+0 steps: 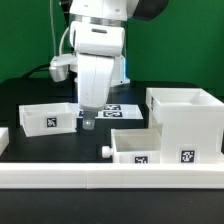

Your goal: Assemble drawer

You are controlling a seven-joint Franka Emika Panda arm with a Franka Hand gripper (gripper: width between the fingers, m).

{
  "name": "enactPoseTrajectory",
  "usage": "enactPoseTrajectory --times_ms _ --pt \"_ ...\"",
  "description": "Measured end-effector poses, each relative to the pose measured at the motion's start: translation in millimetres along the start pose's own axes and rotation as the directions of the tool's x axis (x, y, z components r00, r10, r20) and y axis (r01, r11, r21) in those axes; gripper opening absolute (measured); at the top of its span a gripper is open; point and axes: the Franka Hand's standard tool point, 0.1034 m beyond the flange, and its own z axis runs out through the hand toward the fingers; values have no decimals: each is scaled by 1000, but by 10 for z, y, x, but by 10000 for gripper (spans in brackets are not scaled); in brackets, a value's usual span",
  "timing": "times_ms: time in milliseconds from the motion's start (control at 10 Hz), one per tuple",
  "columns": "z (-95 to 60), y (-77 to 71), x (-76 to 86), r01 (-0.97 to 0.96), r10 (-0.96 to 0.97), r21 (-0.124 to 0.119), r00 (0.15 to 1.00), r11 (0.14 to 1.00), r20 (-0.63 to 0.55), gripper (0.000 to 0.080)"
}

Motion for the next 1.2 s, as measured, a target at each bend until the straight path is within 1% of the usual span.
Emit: enactPoseTrajectory --times_ms 100,200,300,400,500,700,800,900,1000,1100,1200 --pt "4 -2 4 1 -1 1 1000 1000 0 649" --pt "47 3 -90 69 -69 -14 997 998 -28 649" --pt "178 -13 -227 92 -93 -19 993 996 -76 649" --pt "214 52 -222 108 -109 -12 989 994 -100 649" --pt "216 163 -156 123 -126 -29 985 992 -120 649" --pt "301 173 -137 129 -128 -7 978 992 -164 649" --pt "336 150 -122 143 -137 7 965 990 -223 649" --pt "353 157 -67 120 -113 14 965 993 -237 649" --pt "375 151 47 123 -115 21 964 992 -238 649" --pt "415 132 85 125 -115 29 963 992 -243 649" --pt "422 128 74 123 -112 30 964 992 -243 649"
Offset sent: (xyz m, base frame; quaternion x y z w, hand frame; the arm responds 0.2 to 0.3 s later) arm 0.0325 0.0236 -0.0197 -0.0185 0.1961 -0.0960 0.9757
